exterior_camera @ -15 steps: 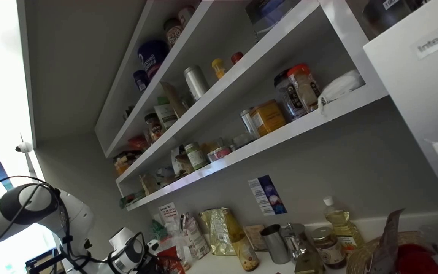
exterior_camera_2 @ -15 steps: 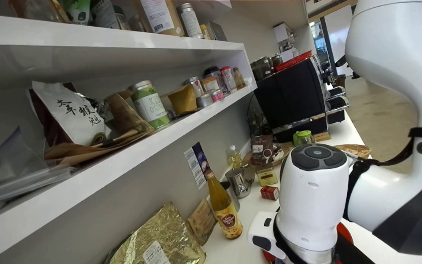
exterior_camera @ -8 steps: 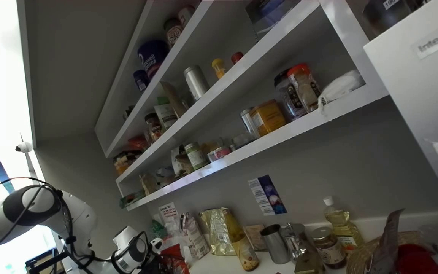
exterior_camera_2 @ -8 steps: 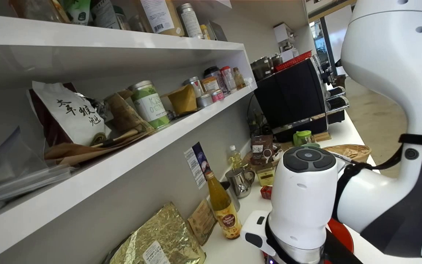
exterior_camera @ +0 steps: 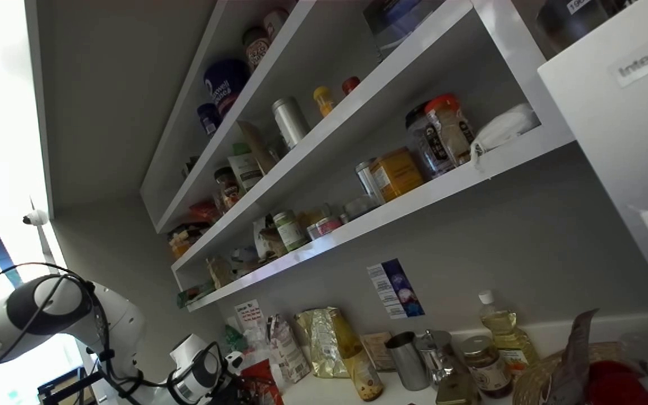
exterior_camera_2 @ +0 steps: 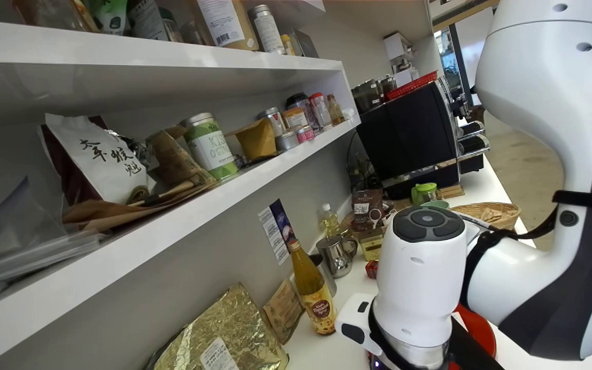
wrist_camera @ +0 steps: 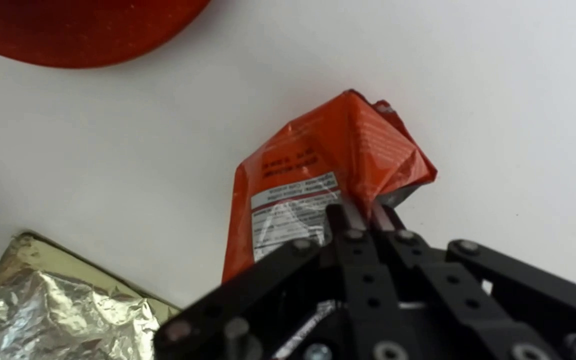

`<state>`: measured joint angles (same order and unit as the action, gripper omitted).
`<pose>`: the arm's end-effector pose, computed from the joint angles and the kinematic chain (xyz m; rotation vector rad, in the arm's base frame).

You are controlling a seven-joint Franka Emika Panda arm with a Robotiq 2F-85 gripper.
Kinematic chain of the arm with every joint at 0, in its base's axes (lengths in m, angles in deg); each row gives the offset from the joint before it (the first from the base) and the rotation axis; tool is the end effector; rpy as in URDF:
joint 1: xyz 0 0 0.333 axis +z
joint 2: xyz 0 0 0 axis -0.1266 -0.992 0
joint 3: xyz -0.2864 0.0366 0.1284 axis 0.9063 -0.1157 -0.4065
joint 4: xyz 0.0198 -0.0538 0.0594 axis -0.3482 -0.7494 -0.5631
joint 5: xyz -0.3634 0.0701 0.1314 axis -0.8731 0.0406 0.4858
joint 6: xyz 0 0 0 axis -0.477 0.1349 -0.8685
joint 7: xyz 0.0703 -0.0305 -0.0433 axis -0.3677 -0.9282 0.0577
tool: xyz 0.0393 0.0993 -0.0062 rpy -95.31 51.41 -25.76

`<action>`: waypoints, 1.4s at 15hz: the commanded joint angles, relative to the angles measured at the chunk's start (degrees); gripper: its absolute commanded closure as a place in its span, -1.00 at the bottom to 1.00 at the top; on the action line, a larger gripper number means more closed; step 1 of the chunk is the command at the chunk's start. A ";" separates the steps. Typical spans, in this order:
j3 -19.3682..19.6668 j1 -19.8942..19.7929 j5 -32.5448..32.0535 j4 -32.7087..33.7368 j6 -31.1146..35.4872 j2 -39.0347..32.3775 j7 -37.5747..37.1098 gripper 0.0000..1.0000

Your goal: Take the orange packet off of the shelf

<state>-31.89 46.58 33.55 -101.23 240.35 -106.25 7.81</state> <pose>0.5326 0.3841 0.1673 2.8173 1.1021 0.6120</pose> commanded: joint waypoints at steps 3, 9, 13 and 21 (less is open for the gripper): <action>0.84 1.02 1.54 1.18 0.56 -1.29 0.37 -0.03; 1.06 2.33 1.75 0.30 0.66 -0.98 -0.01 -0.87; 0.34 1.63 2.43 -1.73 0.04 1.66 0.96 -1.00; -3.21 -0.50 3.72 -10.22 -11.54 13.06 2.55 -1.00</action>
<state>-31.87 47.78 35.13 -105.84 236.43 -100.66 7.96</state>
